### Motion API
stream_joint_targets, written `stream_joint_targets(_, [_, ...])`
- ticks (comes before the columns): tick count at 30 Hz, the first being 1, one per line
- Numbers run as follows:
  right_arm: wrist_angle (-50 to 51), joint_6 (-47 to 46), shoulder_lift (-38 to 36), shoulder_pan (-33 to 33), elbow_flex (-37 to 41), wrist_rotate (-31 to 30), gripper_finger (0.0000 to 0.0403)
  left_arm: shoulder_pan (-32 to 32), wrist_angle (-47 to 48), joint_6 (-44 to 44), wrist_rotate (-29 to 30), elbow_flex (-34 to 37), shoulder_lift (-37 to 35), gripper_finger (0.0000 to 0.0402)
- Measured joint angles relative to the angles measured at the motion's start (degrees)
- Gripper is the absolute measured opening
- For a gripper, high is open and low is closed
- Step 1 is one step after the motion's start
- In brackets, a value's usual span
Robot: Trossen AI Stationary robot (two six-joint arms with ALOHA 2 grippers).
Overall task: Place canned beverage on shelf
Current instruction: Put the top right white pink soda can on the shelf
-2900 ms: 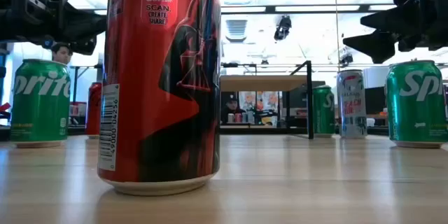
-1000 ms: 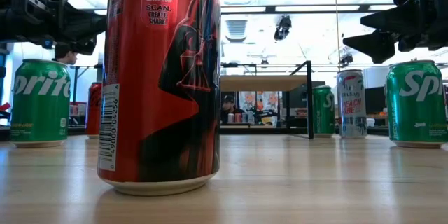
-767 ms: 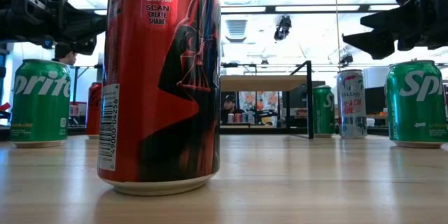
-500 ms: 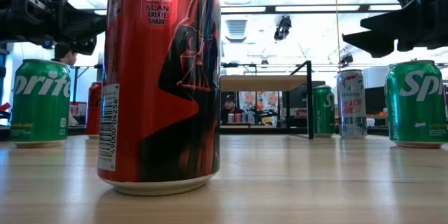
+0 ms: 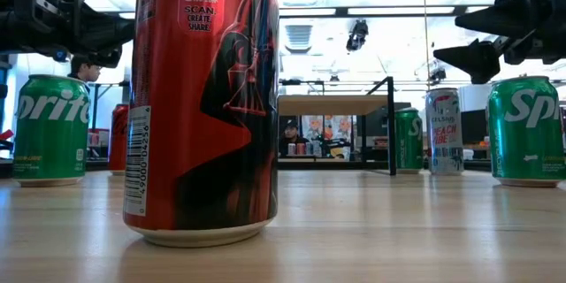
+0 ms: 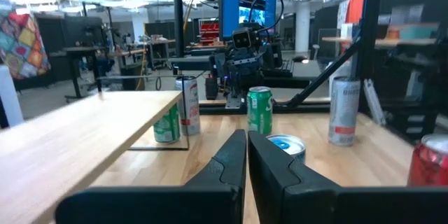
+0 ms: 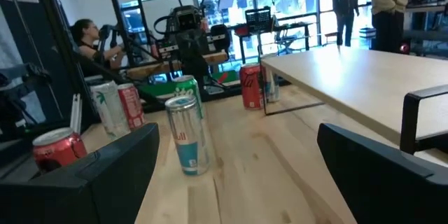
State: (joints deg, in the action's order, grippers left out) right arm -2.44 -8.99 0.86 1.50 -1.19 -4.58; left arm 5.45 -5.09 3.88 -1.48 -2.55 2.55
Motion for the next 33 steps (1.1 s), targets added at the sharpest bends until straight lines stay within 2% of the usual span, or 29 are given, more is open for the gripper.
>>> stream_joint_targets(4, [0.0, 0.0, 0.0, 0.0, 0.0, 0.02, 0.0379, 0.0, -0.02, 1.02, 0.0, 0.0, 0.0, 0.0])
stream_joint_targets(13, [0.0, -0.07, 0.02, 0.02, 0.0, -0.14, 0.0379, 0.0, -0.02, -4.92, -0.02, 0.0, 0.0, 0.0])
stream_joint_targets(18, [0.58, -0.7, 0.02, 0.02, 0.0, -1.49, 0.0379, 0.0, -0.75, -1.8, 0.0, 0.0, 0.0, 0.0])
stream_joint_targets(29, [-1.13, -0.08, 0.04, 0.02, 0.0, -1.69, 0.0379, 0.0, -5.92, -1.58, 0.0, 0.0, 0.0, 0.0])
stream_joint_targets(33, [-3.33, 0.02, 0.02, 0.02, 0.0, -7.4, 0.0379, 0.02, -6.22, -1.6, 0.0, 0.0, 0.0, 0.0])
